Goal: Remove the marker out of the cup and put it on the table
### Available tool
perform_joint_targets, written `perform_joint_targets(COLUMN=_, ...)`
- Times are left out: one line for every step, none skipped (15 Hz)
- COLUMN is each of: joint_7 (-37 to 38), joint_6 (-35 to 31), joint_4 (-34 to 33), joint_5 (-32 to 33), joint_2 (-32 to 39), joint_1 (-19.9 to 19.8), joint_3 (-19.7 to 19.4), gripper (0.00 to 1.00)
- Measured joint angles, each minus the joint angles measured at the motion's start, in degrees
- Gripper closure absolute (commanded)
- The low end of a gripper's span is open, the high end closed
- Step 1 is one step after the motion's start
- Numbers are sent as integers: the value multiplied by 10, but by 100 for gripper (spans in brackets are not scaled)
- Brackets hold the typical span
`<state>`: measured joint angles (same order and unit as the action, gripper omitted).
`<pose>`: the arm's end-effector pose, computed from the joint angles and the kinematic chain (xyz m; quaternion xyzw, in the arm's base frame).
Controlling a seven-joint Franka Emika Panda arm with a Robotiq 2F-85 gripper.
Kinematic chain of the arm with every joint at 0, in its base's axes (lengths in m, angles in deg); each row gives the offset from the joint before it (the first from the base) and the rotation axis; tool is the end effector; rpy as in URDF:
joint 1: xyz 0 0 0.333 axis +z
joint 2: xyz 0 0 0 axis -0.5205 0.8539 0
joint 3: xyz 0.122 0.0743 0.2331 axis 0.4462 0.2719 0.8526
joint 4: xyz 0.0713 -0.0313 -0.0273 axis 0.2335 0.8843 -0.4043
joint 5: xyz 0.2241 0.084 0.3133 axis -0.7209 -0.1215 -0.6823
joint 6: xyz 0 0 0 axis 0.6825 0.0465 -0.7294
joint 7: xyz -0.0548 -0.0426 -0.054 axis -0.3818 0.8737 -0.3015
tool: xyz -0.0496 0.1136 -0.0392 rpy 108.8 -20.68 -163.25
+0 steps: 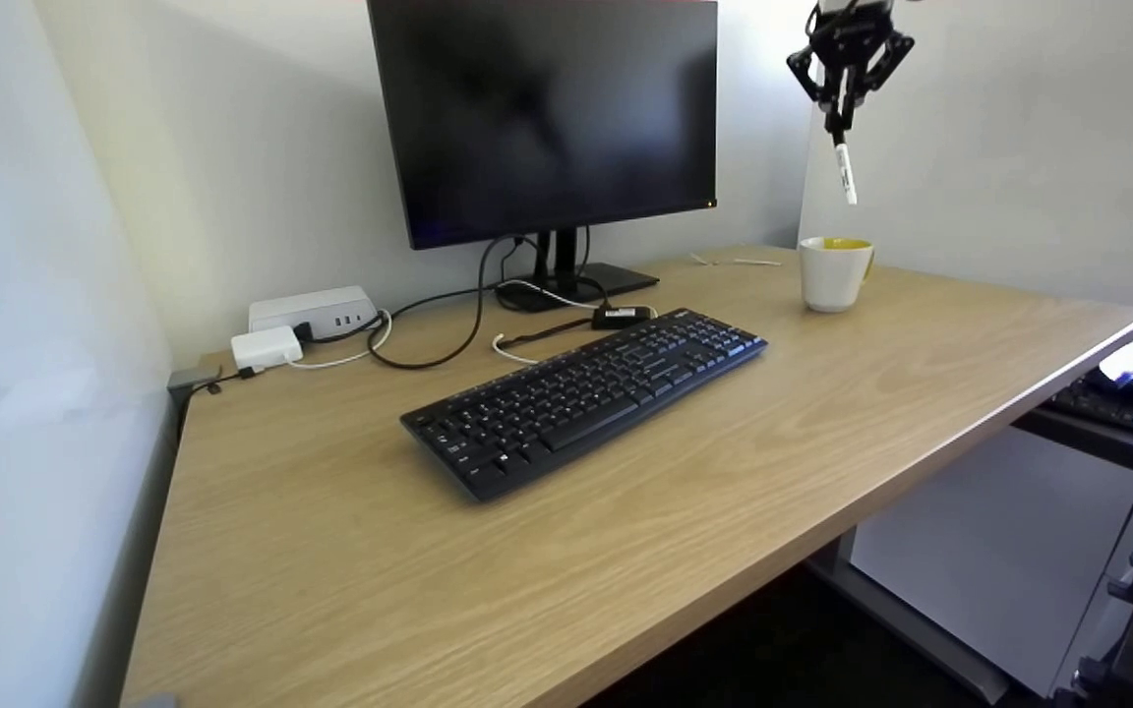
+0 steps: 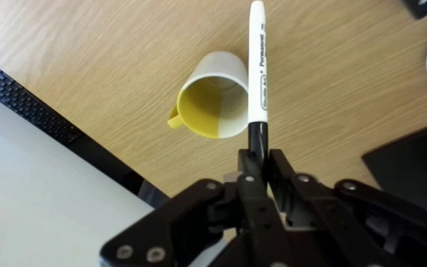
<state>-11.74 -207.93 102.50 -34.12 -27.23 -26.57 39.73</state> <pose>0.5704 -0.0688 0.3260 0.9267 -0.3172 0.1629 0.1186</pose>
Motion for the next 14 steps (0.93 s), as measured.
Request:
perform_joint_targets(joint_7=-44, joint_6=2, joint_4=12, joint_5=-34, joint_2=-13, joint_1=-5, joint_3=11, gripper=96)
perform_joint_targets(joint_7=-87, joint_6=8, joint_4=23, joint_5=-67, joint_2=-24, joint_1=-8, joint_3=21, gripper=96)
perform_joint_targets(joint_7=-128, joint_6=15, joint_4=31, joint_5=-97, joint_2=-33, joint_1=-10, joint_3=28, gripper=96)
perform_joint_targets(joint_7=-170, joint_6=27, joint_4=39, joint_5=-128, joint_2=-41, joint_1=-11, joint_3=36, gripper=96)
perform_joint_targets(joint_7=-208, joint_6=40, joint_4=44, joint_5=-156, joint_2=-46, joint_1=-12, joint_3=42, gripper=96)
perform_joint_targets(joint_7=-245, joint_6=57, joint_4=48, joint_5=-179, joint_2=-50, joint_1=-12, joint_3=48, gripper=96)
perform_joint_targets(joint_7=-279, joint_6=75, joint_4=51, joint_5=-199, joint_2=-52, joint_1=-12, joint_3=52, gripper=96)
perform_joint_targets(joint_7=-311, joint_6=94, joint_4=53, joint_5=-216, joint_2=-52, joint_1=-13, joint_3=56, gripper=96)
perform_joint_targets(joint_7=-343, joint_6=113, joint_4=55, joint_5=-230, joint_2=-51, joint_1=-13, joint_3=58, gripper=96)
perform_joint_targets(joint_7=-372, joint_6=133, joint_4=57, joint_5=-240, joint_2=-48, joint_1=-14, joint_3=60, gripper=96)
perform_joint_targets(joint_7=-398, joint_6=151, joint_4=58, joint_5=-246, joint_2=-42, joint_1=-15, joint_3=60, gripper=96)
perform_joint_targets(joint_7=-420, joint_6=168, joint_4=58, joint_5=-247, joint_2=-34, joint_1=-17, joint_3=60, gripper=96)
perform_joint_targets(joint_7=-431, joint_6=174, joint_4=58, joint_5=-243, joint_2=-23, joint_1=-19, joint_3=61, gripper=96)
perform_joint_targets(joint_7=-434, joint_6=174, joint_4=59, joint_5=-238, joint_2=-10, joint_1=-21, joint_3=61, gripper=96)
